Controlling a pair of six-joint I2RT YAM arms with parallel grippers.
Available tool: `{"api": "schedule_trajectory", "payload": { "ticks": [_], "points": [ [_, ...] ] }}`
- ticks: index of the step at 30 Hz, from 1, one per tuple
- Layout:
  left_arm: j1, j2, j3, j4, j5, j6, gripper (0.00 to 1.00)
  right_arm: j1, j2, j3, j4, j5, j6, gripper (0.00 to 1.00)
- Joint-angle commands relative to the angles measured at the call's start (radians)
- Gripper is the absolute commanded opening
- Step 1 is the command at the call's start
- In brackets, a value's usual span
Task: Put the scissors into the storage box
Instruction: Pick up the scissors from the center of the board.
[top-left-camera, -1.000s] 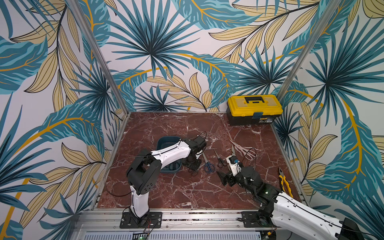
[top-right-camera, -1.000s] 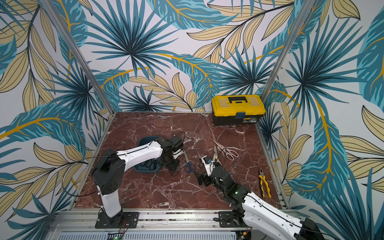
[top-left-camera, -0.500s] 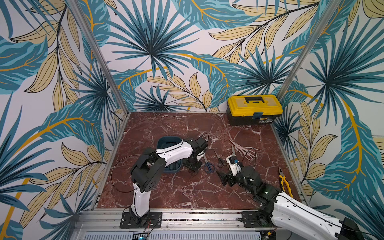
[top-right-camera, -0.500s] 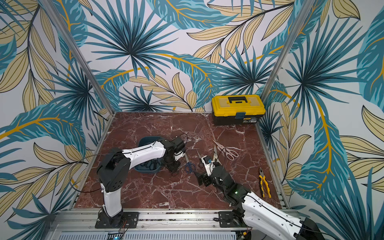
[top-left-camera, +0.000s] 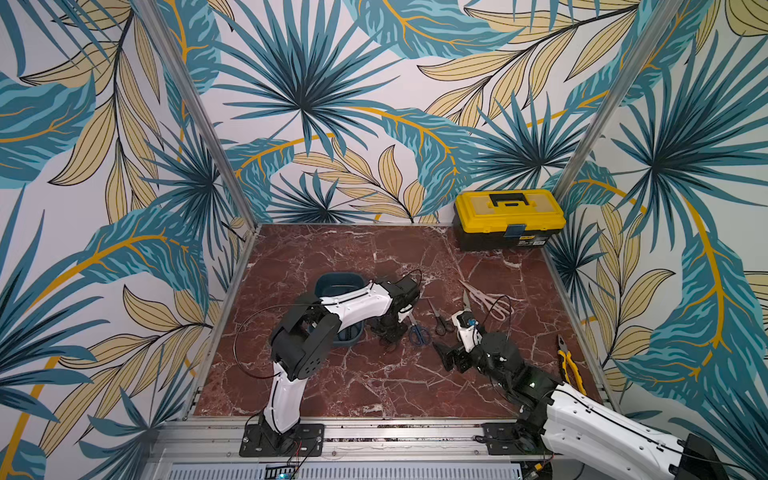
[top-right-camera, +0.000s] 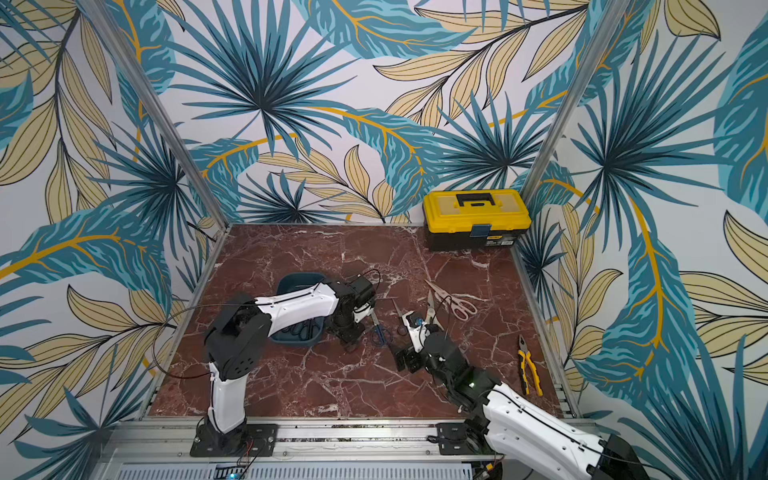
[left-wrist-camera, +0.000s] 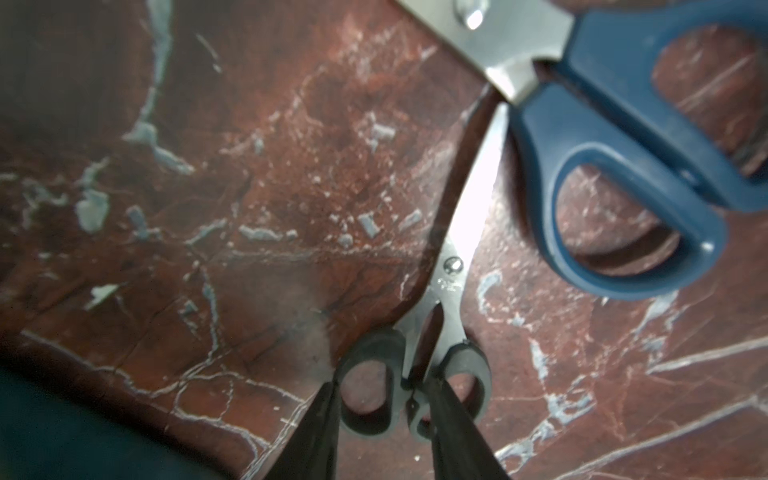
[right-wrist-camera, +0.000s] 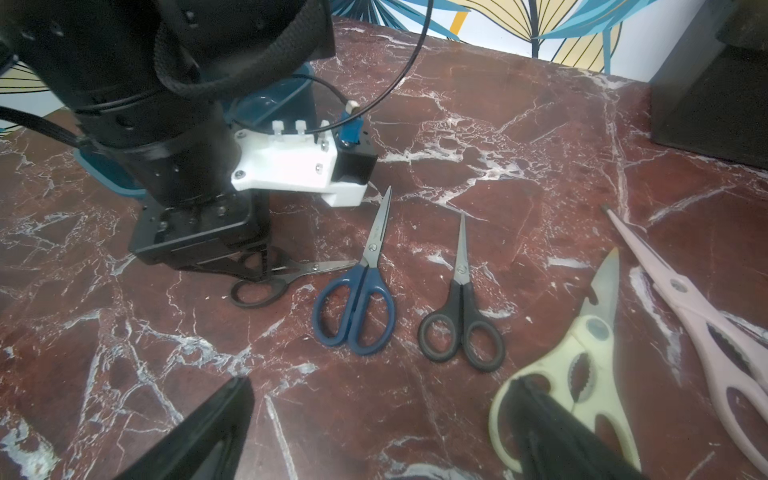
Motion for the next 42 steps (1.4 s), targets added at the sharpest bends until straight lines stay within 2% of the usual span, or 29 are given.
{"api": "schedule_trajectory", "payload": {
  "ticks": [1, 8, 15, 25, 34, 36, 38, 42],
  "points": [
    [-0.02, 0.026, 0.003, 0.039, -0.004, -0.035, 0.36, 0.005, -0.007, 0.013, 0.006, 0.006, -0.003, 1.0],
    [-0.033, -0.024, 0.011, 0.029, -0.016, -0.088, 0.37, 0.005, 0.008, 0.017, 0.008, -0.002, -0.005, 1.0],
    [-0.058, -0.046, 0.044, -0.004, -0.017, -0.086, 0.38, 0.005, 0.021, 0.024, 0.008, -0.007, -0.005, 1.0],
    [-0.059, -0.055, 0.008, 0.022, -0.032, -0.092, 0.41, 0.005, 0.028, 0.025, 0.008, -0.005, -0.005, 1.0],
    [-0.062, 0.002, -0.03, 0.06, -0.011, -0.096, 0.36, 0.005, 0.022, 0.024, 0.005, -0.001, -0.003, 1.0],
    [-0.063, 0.003, -0.034, 0.055, -0.016, -0.103, 0.3, 0.005, 0.021, 0.025, 0.005, -0.001, -0.003, 1.0],
    [-0.064, -0.005, -0.034, 0.045, -0.021, -0.111, 0.29, 0.005, 0.02, 0.024, 0.005, -0.002, -0.003, 1.0],
    [-0.067, -0.045, -0.029, 0.035, -0.035, -0.121, 0.35, 0.005, 0.022, 0.025, 0.005, -0.004, -0.003, 1.0]
  ]
}}
